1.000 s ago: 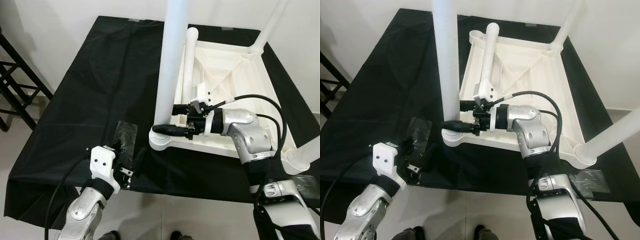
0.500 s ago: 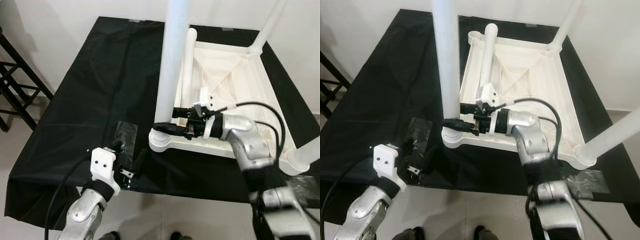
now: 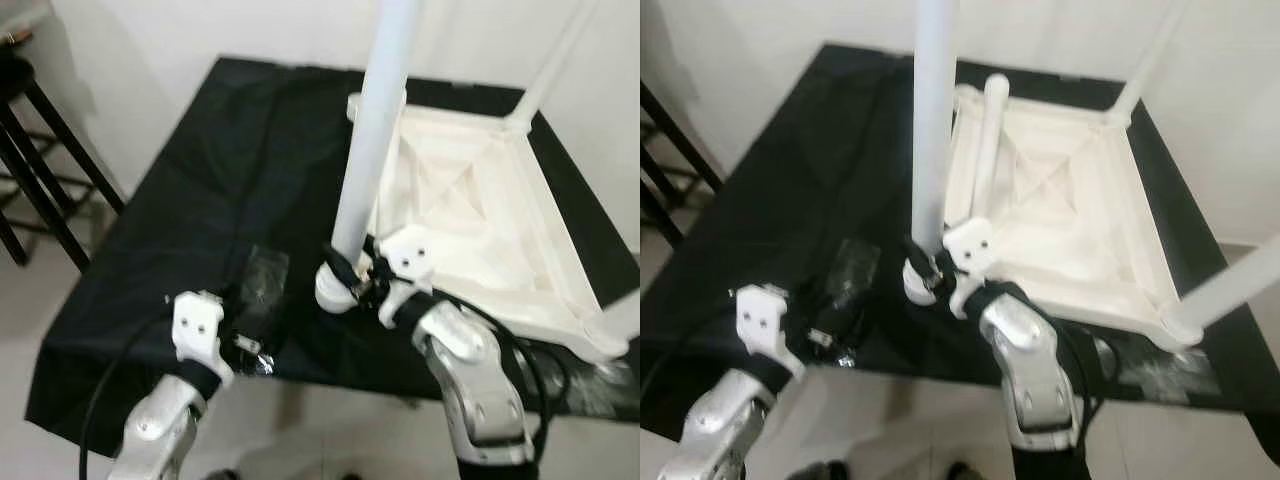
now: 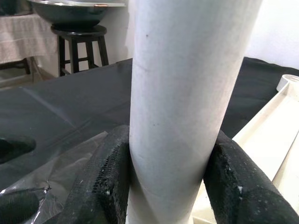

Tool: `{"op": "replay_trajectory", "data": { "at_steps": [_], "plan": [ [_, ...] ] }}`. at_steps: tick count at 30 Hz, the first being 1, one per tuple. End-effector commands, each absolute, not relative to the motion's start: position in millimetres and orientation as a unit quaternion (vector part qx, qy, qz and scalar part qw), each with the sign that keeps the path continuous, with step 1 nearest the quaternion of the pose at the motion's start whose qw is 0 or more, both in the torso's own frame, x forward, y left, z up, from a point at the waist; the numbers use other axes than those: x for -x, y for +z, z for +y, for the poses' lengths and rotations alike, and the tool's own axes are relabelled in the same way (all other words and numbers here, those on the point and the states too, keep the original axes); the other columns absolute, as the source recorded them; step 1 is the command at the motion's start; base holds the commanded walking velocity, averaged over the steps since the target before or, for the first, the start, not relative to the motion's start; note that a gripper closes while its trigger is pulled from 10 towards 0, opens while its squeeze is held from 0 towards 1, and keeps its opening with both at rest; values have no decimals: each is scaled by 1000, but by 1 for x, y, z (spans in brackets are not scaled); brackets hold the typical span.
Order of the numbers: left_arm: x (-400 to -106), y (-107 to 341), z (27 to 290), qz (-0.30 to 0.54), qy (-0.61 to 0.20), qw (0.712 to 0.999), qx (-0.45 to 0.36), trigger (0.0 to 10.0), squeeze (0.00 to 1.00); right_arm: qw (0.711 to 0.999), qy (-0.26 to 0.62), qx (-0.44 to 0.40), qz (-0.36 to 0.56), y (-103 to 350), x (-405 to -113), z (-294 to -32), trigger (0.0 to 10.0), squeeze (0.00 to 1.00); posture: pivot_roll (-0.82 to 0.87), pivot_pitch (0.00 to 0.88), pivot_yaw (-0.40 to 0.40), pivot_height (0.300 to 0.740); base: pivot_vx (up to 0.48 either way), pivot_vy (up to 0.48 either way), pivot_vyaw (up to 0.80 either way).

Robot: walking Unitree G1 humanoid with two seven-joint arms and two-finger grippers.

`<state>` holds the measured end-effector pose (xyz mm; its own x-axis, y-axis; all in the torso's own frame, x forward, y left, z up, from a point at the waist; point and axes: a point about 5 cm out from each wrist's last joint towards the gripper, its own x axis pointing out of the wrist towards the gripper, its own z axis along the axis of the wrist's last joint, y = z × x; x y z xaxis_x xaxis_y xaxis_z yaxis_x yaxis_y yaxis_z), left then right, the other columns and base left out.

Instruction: Building children table

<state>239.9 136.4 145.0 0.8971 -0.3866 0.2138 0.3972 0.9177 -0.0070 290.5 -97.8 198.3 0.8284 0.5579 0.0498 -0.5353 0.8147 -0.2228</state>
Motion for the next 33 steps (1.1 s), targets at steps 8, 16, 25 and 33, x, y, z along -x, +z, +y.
{"op": "replay_trajectory", "data": {
  "at_steps": [8,16,25,33],
  "plan": [
    [-232,149,146,-84,-233,969,1,10000,0,932,359,45,-13,193,-308,-109,10000,1000,86,250,-82,740,0,0,0],
    [-218,158,170,-74,-243,965,-56,10000,0,776,622,99,8,207,-315,-115,10000,0,156,238,-95,740,0,0,0],
    [-208,161,180,-63,-240,966,-73,10000,0,752,652,96,4,221,-345,-109,0,0,184,231,-103,740,0,0,0],
    [-209,161,169,-65,-253,963,-64,10000,0,721,685,103,18,225,-351,-115,0,0,170,231,-100,740,0,0,0]
  ]
}}
